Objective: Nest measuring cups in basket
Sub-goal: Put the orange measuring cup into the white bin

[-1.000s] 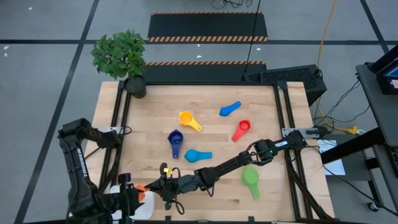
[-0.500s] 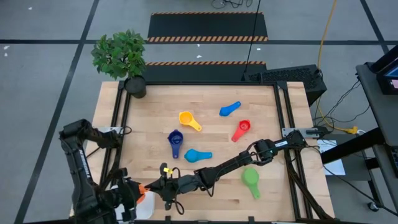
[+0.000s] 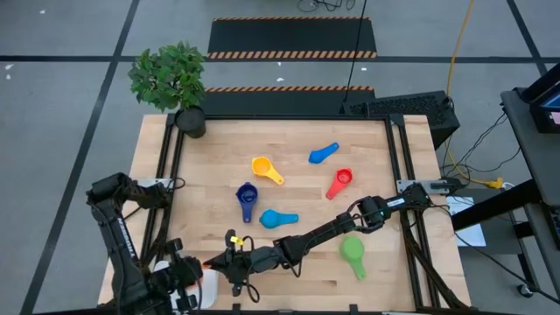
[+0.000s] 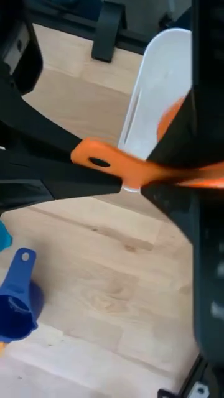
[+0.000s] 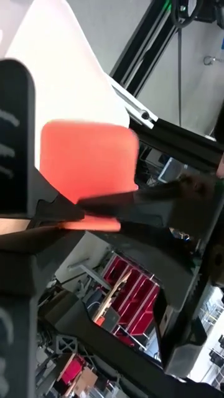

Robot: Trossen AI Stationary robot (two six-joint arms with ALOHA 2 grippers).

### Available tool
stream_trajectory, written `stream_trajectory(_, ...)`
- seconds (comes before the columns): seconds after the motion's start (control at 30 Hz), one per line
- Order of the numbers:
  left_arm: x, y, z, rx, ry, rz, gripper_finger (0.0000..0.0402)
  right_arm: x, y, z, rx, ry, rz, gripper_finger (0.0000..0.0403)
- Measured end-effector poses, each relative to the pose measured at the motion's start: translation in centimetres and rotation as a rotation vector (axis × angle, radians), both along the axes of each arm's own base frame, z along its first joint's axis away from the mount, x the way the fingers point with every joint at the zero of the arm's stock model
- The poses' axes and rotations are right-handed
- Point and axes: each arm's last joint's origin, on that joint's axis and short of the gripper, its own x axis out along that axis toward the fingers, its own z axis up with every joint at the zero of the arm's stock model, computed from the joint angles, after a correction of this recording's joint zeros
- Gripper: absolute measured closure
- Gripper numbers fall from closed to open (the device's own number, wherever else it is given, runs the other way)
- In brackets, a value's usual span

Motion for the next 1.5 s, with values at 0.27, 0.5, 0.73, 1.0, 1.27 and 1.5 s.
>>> stream_trajectory(0.27, -0.5, -0.3, 0.0, -0.020, 0.000, 0.008, 0.0395, -0.5, 0.2, 0.8, -0.100, 0.063, -0.047, 0.0347)
stream_trajectory(0.5, -1.9, -1.2, -0.2, -0.093, 0.003, 0.085, 0.0395, -2.7, -1.1, 4.9, -0.194, 0.319, -0.078, 0.0278)
stream_trajectory(0.73, -1.4, -2.6, -3.4, -0.061, 0.166, 0.165, 0.0395, -6.4, -2.6, 9.0, -0.159, 0.561, -0.102, 0.0262)
stream_trajectory(1.0, -0.4, -2.6, -5.9, 0.028, 0.359, 0.244, 0.0395, -9.6, -3.9, 10.1, -0.066, 0.618, -0.143, 0.0262)
stream_trajectory(1.27, 0.4, -1.9, -5.8, 0.094, 0.304, 0.219, 0.0393, -13.0, -6.1, 8.7, -0.030, 0.431, -0.130, 0.0261)
stream_trajectory(1.5, 1.1, -2.4, -8.1, 0.183, 0.367, 0.114, 0.0391, -16.4, -7.7, 10.1, 0.090, 0.246, -0.125, 0.0261)
